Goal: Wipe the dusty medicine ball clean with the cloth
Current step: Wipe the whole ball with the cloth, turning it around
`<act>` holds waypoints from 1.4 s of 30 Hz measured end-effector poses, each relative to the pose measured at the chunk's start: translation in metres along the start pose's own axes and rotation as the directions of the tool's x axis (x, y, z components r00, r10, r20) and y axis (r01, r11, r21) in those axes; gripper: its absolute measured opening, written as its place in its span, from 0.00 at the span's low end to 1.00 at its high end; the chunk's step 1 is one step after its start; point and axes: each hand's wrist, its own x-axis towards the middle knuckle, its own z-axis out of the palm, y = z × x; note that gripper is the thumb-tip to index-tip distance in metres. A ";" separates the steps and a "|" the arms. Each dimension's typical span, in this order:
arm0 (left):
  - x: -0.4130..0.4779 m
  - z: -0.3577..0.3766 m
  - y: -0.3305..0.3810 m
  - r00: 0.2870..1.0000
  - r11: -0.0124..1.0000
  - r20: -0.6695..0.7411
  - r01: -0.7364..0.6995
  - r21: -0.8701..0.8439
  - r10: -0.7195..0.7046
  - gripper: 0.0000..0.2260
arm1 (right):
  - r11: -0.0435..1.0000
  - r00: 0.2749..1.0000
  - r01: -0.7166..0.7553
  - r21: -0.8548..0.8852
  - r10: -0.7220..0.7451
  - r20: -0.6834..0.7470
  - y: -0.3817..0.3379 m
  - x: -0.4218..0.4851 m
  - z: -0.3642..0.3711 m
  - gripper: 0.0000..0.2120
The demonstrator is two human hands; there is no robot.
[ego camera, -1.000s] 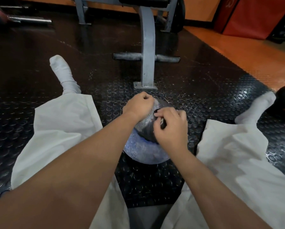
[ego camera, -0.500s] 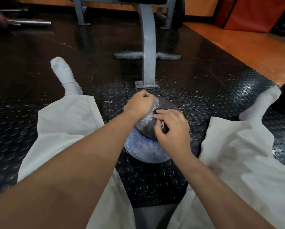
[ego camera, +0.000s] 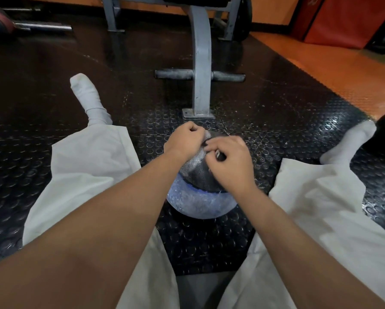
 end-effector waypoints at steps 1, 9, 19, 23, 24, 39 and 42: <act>0.001 -0.002 -0.001 1.000 1.000 0.010 -0.003 -0.011 0.004 0.10 | 0.996 0.996 0.094 -0.013 -0.094 -0.006 -0.001 -0.011 0.002 0.08; -0.009 -0.001 -0.004 0.999 0.999 -0.010 -0.030 -0.031 0.030 0.07 | 0.997 0.996 -0.072 -0.032 0.074 0.053 0.006 0.033 -0.003 0.07; -0.002 -0.002 0.000 1.000 0.998 0.017 -0.014 -0.063 0.015 0.07 | 0.993 0.994 -0.108 0.050 0.109 -0.015 0.005 0.011 -0.006 0.07; -0.002 -0.003 -0.003 0.997 0.995 0.058 -0.051 -0.091 0.056 0.07 | 0.998 0.999 0.043 0.051 -0.042 -0.012 0.008 -0.001 -0.012 0.07; -0.003 -0.001 -0.003 0.996 0.994 0.053 -0.063 -0.088 0.068 0.07 | 0.999 1.000 0.022 0.045 -0.021 -0.011 0.010 0.006 -0.013 0.07; -0.006 -0.009 -0.010 0.992 0.982 0.058 -0.097 -0.160 0.108 0.07 | 0.979 0.981 0.195 -0.053 -0.195 0.012 -0.003 -0.020 0.001 0.09; -0.011 -0.010 -0.015 0.990 0.975 0.072 -0.106 -0.195 0.122 0.07 | 0.902 0.899 0.430 -0.042 -0.424 0.115 0.011 -0.019 -0.009 0.09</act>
